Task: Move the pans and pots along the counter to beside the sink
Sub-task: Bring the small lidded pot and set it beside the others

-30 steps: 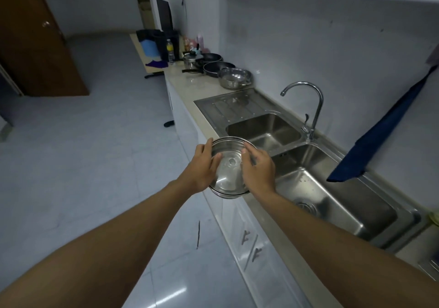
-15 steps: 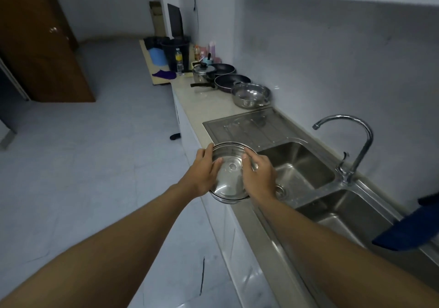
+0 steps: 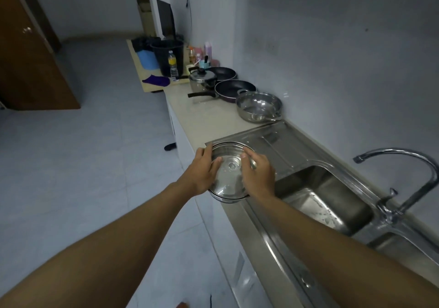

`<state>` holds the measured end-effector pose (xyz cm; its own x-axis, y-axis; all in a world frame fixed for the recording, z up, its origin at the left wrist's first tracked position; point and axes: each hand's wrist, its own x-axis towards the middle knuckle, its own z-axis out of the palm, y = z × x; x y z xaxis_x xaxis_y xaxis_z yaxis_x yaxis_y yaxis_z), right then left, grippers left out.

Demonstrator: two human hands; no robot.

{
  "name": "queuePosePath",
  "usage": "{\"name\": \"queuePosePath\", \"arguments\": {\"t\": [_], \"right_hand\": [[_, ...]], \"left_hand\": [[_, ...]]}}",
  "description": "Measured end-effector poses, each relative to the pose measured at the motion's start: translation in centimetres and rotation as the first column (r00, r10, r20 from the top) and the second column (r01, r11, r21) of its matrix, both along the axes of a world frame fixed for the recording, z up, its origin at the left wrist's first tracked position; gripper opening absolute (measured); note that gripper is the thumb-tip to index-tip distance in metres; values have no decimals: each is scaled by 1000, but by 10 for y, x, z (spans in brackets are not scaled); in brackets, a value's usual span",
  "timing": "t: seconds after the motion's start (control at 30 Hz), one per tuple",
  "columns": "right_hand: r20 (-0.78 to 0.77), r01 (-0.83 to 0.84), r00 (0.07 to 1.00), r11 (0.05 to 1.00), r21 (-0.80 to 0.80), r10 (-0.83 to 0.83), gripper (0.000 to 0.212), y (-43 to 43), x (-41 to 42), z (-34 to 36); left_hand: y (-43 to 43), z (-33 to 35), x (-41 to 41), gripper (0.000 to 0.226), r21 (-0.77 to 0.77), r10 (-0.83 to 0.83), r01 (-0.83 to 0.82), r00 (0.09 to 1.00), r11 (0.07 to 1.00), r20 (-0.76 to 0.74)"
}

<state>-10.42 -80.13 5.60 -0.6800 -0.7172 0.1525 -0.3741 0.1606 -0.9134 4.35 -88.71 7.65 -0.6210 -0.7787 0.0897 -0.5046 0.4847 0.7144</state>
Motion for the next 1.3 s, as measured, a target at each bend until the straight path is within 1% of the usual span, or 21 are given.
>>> {"name": "queuePosePath", "arguments": {"t": [0.13,0.3,0.5,0.63,0.87,1.13,1.3], "right_hand": [[9,44,999,999,-9,-44,32,-63,8,4],[38,100,994,994,-32,-99,33,-132,21,14],[54,136,990,990,-38,-134,32,-197,27,21],[49,144,989,989,-33,-142,31,-238,21,19],[43,153,988,988,-34,-152,31,-326,-12,-3],[78,171,982,985,16,-172,31,-430,-70,-34],[90,187,978,981,40,-190,31,-472,-98,-49]], "left_hand": [[-71,4,3,61,-6,-33,33,999,999,31],[-153,13,8,59,-7,-111,111,993,994,34],[-227,14,8,61,6,-163,163,986,987,38],[-273,10,-1,61,27,-169,168,984,985,54],[-358,3,-32,61,34,-198,195,974,980,111],[-461,-12,-87,58,72,-213,203,962,976,173],[-507,-30,-118,58,103,-235,218,952,970,196]]}}
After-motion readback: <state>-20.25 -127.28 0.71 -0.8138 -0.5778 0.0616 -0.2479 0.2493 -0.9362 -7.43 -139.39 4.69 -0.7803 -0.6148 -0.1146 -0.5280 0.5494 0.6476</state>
